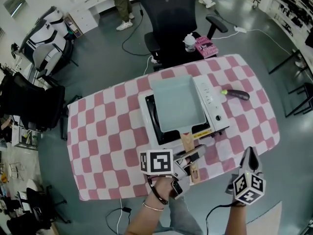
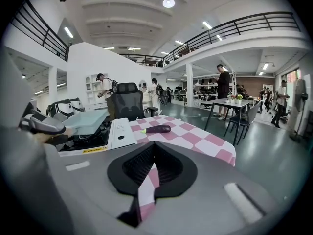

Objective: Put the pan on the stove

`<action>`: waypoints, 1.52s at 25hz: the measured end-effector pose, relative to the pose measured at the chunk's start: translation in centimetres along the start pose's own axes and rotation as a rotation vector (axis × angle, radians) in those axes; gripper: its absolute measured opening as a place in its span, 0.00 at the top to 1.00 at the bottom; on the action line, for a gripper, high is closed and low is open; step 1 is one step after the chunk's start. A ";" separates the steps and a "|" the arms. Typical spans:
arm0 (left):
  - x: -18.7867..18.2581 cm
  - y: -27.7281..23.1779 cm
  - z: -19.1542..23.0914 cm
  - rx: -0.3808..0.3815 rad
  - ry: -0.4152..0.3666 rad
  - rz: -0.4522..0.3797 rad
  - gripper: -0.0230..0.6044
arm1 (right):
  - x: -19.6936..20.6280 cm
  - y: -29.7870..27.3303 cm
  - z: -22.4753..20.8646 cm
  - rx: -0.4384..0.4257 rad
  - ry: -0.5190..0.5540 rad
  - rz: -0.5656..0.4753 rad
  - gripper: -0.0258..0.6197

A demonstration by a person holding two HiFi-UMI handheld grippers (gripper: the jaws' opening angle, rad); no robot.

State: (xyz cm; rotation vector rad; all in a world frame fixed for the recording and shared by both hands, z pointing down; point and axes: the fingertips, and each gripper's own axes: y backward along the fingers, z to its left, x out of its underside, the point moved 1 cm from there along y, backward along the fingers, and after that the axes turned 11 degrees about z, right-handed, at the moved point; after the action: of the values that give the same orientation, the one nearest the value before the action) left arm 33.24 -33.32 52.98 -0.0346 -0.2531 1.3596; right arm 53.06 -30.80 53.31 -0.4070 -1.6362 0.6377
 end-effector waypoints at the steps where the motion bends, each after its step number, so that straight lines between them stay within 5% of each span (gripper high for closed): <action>1: 0.0 0.0 0.1 -0.001 0.001 -0.002 0.84 | 0.0 0.0 0.0 -0.001 -0.001 0.002 0.95; 38: 0.1 -0.8 1.0 -0.025 0.005 -0.023 0.82 | 0.3 -1.1 0.7 -0.014 -0.019 0.014 0.95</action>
State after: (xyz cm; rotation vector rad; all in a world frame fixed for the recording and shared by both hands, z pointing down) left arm 33.79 -33.55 54.12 -0.0560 -0.2654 1.3333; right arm 52.38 -31.58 54.17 -0.4239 -1.6582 0.6431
